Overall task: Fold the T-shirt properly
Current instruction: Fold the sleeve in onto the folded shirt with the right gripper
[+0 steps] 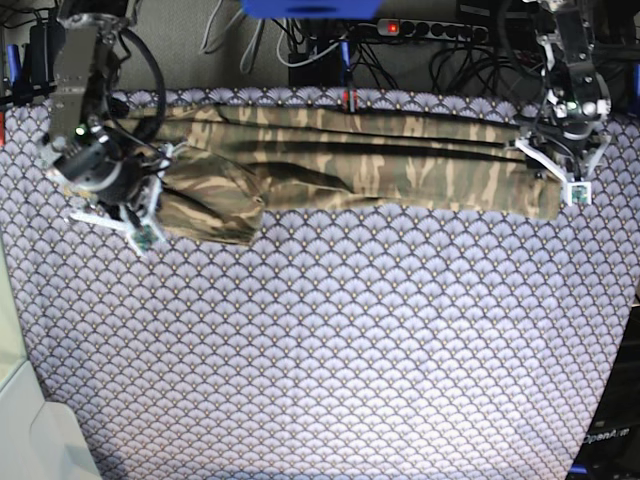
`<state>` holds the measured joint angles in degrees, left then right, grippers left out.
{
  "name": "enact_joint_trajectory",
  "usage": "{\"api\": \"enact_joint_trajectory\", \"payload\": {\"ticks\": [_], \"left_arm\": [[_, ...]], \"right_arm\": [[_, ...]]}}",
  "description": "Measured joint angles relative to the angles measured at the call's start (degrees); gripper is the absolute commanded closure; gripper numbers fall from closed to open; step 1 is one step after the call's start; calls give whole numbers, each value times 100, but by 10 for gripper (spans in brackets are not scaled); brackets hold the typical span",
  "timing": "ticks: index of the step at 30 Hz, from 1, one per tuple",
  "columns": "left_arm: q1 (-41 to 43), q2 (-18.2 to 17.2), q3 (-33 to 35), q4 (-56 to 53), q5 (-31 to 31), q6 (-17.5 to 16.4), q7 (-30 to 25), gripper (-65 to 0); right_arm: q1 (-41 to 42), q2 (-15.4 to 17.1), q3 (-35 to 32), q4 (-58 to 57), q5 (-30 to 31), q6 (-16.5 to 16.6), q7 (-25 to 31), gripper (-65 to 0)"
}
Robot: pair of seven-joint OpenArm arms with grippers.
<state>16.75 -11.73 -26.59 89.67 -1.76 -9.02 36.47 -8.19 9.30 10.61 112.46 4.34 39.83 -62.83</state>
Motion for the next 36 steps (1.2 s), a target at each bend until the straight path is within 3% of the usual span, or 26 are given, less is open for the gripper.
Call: {"api": "enact_joint_trajectory", "payload": {"ticks": [10,26,36], "left_arm": [[2,-35,2,-2,-2,-20,17,-325],[4,-35,2,-2,-2,-20,17,-325],[50,-50,2,-2,-20,-20,-24,-325]], "right_arm": [[-94,-11,1266,-9,-52,0,-26,0],[-597,-170,1311,-55,-42,0,35,0],[-533,-170,1311,-852,-37,0,72,0]]}}
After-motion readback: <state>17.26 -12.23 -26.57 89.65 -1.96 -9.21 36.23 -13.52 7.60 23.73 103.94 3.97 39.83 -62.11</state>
